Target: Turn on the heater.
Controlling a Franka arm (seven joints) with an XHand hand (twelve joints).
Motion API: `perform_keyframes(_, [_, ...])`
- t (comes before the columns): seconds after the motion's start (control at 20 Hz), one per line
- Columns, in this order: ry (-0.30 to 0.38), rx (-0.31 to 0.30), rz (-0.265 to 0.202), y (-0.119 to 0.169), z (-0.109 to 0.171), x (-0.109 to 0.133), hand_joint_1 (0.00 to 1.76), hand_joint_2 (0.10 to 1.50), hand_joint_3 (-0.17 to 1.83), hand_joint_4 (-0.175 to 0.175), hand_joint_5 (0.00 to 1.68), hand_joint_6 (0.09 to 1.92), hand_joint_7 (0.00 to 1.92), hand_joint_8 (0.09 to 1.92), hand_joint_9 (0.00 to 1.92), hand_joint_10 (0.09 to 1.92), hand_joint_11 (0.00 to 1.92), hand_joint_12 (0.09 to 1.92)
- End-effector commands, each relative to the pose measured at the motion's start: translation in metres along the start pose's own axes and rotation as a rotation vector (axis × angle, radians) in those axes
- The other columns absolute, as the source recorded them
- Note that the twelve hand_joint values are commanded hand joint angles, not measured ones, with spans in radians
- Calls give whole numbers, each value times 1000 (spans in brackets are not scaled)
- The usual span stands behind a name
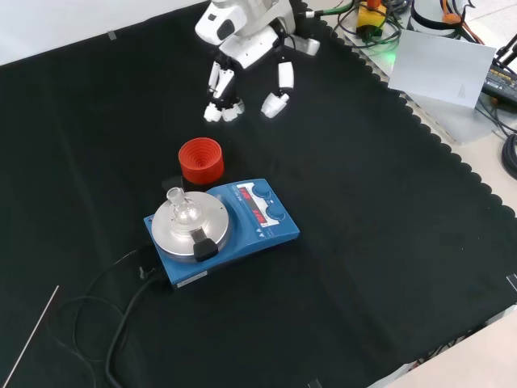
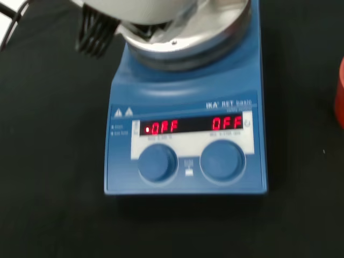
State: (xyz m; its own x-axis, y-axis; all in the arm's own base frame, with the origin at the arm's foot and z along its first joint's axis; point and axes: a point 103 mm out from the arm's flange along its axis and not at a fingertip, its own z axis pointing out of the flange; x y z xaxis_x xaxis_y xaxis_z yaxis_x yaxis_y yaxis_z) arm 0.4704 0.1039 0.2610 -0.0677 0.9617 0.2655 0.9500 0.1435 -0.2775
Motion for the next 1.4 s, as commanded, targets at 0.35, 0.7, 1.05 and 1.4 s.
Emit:
perform_keyframes(0.35, [-131, 187, 21, -37, 29, 31, 1078, 593, 867, -9, 335, 87, 1010, 644, 1335, 303, 1166, 982])
perform_keyframes(0.7, [-188, 233, 20, -38, 41, 42, 1128, 618, 810, -41, 330, 87, 1220, 925, 1582, 377, 1545, 661])
perform_keyframes(1.05, [-258, 250, -1, -37, 44, 54, 1154, 622, 789, -65, 337, 87, 1381, 1243, 1739, 686, 1879, 518])
perform_keyframes(1.4, [-334, 254, -27, -38, 49, 65, 1239, 634, 807, -66, 367, 87, 1563, 1704, 1855, 1407, 1920, 1297])
